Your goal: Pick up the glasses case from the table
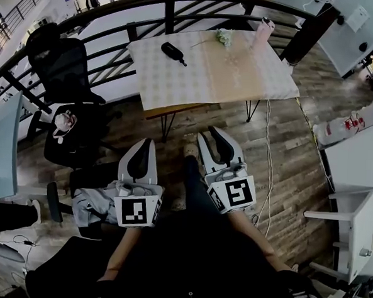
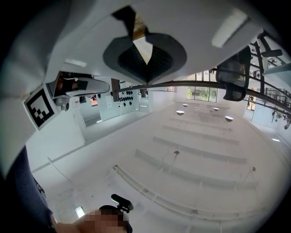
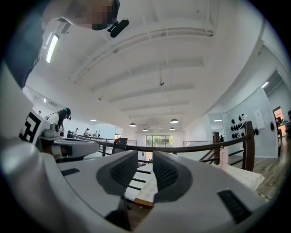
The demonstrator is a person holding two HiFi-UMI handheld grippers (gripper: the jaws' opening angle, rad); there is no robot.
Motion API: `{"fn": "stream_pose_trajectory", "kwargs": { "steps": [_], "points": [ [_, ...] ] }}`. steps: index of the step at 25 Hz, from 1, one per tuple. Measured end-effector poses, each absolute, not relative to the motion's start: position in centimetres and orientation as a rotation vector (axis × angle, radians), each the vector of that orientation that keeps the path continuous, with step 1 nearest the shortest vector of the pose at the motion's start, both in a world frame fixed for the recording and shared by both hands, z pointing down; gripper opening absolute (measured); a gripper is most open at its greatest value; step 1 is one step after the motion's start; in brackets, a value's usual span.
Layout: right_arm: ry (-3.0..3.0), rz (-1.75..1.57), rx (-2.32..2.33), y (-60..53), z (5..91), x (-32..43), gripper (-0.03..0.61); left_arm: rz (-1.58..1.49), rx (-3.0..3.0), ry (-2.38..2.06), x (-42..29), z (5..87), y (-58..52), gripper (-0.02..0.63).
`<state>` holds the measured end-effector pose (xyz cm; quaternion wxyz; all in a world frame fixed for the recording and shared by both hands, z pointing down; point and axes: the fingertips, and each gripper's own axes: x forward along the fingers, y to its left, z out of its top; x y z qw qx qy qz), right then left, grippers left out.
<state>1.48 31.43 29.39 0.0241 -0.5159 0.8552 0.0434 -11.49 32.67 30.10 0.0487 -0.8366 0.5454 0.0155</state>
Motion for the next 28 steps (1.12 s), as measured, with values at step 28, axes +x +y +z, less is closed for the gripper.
{"fn": "stream_pose_trajectory", "kwargs": {
  "steps": [28],
  "points": [
    [2.813, 0.118, -1.305, -4.9, 30.4, 1.8, 0.103, 0.050, -2.401, 1.808, -8.4, 29.5, -0.2, 0.012]
  ]
}}
